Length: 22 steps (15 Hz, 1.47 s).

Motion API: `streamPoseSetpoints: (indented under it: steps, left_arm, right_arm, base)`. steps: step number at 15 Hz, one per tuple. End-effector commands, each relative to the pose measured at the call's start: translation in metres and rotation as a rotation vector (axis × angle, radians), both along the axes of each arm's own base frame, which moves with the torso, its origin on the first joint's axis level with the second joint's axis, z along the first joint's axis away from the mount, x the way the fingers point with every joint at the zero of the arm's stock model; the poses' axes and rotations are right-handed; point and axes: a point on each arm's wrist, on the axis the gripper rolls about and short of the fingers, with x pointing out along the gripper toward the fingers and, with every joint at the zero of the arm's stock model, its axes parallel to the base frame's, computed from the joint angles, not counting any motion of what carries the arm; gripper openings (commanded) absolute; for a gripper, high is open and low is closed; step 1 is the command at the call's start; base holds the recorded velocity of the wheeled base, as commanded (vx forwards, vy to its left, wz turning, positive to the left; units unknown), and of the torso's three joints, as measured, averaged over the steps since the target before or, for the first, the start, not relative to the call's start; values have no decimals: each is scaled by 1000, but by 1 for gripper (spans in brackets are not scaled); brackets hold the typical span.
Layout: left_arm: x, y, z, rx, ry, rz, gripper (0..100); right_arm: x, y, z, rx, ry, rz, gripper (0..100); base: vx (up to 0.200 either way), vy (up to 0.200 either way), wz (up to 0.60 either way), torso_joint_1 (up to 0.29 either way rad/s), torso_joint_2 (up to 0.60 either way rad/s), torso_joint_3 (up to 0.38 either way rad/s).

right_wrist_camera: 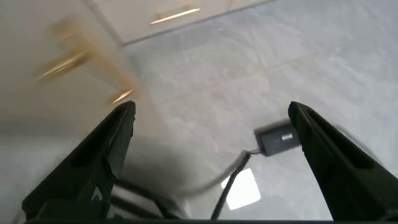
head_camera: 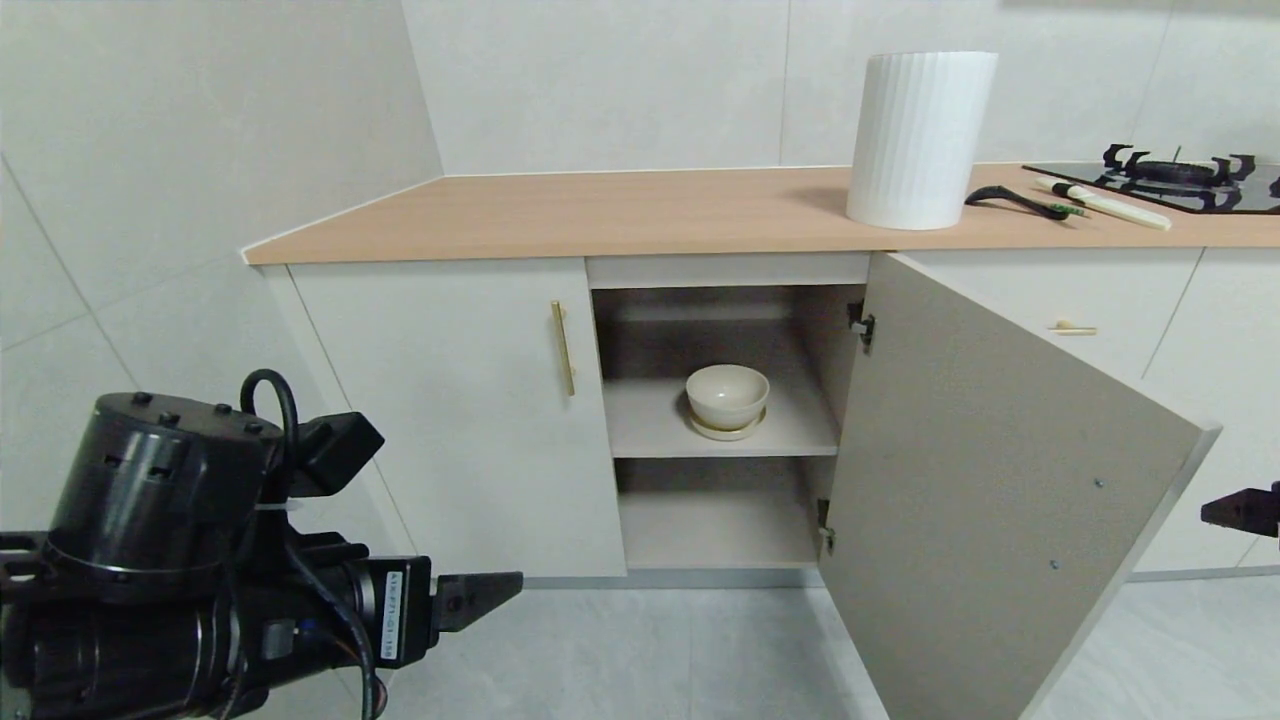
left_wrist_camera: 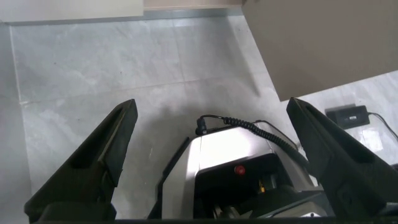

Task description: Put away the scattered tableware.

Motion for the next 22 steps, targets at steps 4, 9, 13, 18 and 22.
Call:
streamPoseSetpoints:
  steps: [4,9,13,18,22]
  left_arm:
    - [0,0,0,0,0,1,100]
    - [0,0,0,-1,-1,1,100]
    - [0,0,0,-1,-1,1,100]
    - [-1,0,2,-3,-7,2,100]
    - [-2,1,4,-9,-15,1,100]
  right_arm:
    - [15,-2,-6,27,-3,-36,100]
    - [28,-1,-12,73,-19,-65,100]
    - [32,15,-16,117,-28,-25,100]
    - [28,42,-20,159,-28,60,100]
    - [24,63,-27,178,-51,158,100]
  base:
    - [0,0,0,0,0,0]
    - [0,0,0,0,0,0]
    - [0,0,0,0,0,0]
    - [0,0,0,0,0,0]
    - [0,0,0,0,0,0]
